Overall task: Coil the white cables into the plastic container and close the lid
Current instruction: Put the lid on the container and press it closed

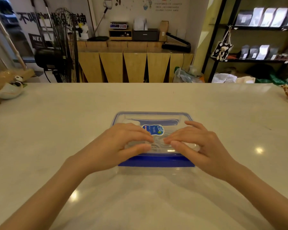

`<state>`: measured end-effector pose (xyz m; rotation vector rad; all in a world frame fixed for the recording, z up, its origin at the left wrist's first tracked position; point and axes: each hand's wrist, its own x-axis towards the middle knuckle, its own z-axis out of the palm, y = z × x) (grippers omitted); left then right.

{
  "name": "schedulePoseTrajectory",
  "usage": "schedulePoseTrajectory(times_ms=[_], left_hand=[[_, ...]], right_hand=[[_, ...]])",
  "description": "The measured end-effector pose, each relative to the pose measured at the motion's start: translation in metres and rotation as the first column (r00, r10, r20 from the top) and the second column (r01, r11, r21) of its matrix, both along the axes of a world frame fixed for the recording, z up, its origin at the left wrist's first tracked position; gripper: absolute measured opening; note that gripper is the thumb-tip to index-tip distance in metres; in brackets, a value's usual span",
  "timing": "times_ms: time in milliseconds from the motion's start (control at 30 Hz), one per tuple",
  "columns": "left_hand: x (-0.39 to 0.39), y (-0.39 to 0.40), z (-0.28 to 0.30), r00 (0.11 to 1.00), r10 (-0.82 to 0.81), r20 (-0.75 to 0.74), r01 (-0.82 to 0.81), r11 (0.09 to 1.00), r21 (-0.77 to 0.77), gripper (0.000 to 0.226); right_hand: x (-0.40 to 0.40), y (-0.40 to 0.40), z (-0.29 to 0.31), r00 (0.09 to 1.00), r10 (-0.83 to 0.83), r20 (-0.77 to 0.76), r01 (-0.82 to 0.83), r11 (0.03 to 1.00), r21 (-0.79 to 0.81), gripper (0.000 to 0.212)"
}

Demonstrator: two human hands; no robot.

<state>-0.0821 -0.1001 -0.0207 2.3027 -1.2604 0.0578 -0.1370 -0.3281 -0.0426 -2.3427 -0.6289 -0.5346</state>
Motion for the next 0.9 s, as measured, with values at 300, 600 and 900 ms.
schedulePoseTrajectory(times_ms=[300, 600, 900], left_hand=[[0.072, -0.027, 0.004, 0.962, 0.268, 0.045, -0.268, 0.963, 0.012, 0.028], [0.108, -0.026, -0.006, 0.864, 0.356, -0.356, -0.328, 0.935, 0.138, 0.041], [0.117, -0.028, -0.009, 0.7, 0.386, -0.601, -0.292, 0.923, 0.251, 0.041]], right_hand=[[0.076, -0.006, 0.023, 0.966, -0.153, -0.208, 0.15, 0.988, -0.03, 0.025], [0.117, -0.013, 0.017, 0.842, -0.13, -0.523, 0.081, 0.99, -0.116, 0.031], [0.119, -0.012, 0.016, 0.727, -0.154, -0.669, 0.075, 0.986, -0.146, 0.049]])
